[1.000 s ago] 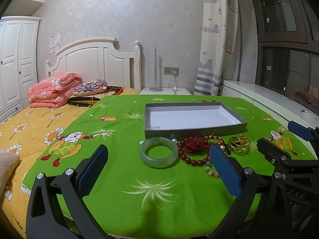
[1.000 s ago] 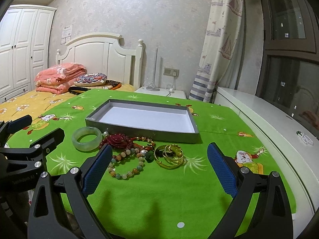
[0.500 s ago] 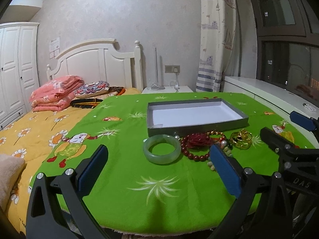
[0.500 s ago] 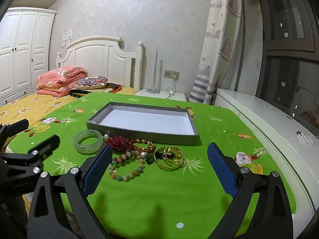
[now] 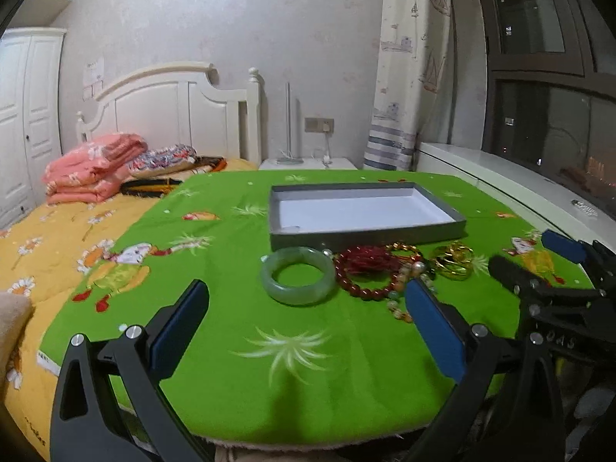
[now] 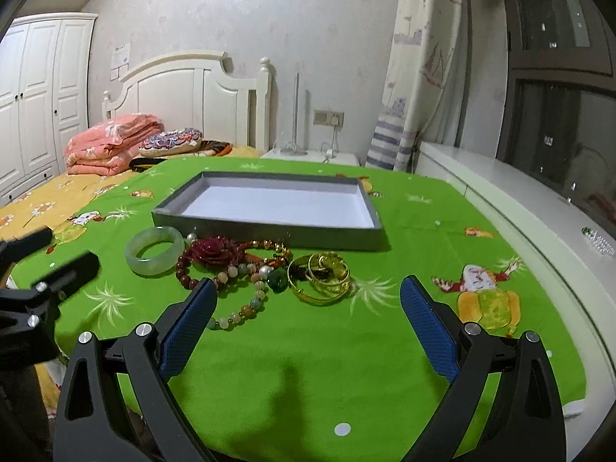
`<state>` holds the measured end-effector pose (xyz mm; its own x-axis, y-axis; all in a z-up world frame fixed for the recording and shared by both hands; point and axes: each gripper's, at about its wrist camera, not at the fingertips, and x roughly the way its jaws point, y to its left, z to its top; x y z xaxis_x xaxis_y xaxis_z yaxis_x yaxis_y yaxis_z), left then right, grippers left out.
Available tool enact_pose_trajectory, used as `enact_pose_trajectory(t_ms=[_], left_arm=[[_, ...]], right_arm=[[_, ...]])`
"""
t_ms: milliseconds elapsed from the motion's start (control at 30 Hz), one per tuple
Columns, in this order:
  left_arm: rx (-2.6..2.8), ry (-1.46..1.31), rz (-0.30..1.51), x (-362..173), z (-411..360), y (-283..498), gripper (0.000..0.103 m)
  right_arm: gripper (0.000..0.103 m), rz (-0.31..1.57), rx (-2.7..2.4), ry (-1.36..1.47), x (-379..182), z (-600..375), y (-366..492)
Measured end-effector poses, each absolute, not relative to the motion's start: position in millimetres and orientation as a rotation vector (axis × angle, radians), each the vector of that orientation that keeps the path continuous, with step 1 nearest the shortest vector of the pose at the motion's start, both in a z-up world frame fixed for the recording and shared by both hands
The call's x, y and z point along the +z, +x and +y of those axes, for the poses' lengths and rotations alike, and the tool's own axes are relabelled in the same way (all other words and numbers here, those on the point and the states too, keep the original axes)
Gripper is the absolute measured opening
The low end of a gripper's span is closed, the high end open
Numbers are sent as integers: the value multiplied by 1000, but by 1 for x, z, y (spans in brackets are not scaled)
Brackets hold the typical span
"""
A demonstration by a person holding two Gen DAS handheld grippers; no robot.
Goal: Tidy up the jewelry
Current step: 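Move both tools toward the jewelry lying beside the gray tray, then grasp the gold rings with the right tool while the left tool grasps the jade bangle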
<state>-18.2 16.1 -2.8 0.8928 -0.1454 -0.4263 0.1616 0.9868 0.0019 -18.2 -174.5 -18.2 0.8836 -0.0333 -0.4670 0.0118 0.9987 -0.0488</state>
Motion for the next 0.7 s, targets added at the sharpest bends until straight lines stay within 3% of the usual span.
enact_pose_trajectory(t_ms=[300,700], left_arm=[[-183,-11,586,-27,23,34,98],[-129,50,735,-43,19,94,92]], right_arm=[[79,571,5,-7,-34,-185,14],[79,756,3,-16,-52,-198,62]])
